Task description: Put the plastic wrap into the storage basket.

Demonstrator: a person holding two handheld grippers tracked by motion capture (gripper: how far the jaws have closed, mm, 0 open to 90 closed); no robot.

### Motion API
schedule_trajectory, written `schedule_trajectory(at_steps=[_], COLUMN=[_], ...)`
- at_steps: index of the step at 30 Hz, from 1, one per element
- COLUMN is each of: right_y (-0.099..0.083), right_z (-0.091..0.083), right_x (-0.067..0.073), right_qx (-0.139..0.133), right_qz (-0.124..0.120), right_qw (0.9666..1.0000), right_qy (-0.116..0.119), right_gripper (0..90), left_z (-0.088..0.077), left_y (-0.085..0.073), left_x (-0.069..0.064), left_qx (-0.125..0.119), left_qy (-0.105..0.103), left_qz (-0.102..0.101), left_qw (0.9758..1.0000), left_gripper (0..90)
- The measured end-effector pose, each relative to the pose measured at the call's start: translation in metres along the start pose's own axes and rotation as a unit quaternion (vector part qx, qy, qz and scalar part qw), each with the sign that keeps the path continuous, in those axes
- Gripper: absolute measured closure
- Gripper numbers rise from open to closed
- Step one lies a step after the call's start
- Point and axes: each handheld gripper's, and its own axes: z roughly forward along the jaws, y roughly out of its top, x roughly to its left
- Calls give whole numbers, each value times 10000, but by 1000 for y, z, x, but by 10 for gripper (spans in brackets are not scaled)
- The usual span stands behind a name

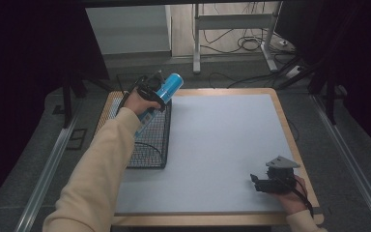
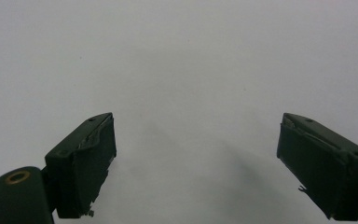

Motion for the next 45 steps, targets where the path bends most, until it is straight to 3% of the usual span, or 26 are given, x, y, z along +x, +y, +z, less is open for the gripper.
schedule_trajectory(at_steps=[17,33,45], right_y=[0,1,0], right_z=[-1,0,0], right_x=[0,2,3], right_qx=[3,27,32], right_qz=[-6,-29,-41], right_qw=[10000,10000,10000], right_qy=[-12,1,10], right_gripper=[120,120,120], left_z=[27,31,30], left_y=[-4,-6,-6], left_x=[1,4,4], left_qx=[293,256,237], left_qy=[261,390,409], left_qz=[-51,-156,-70], left_qw=[9992,9988,9989], left_gripper=[313,312,287])
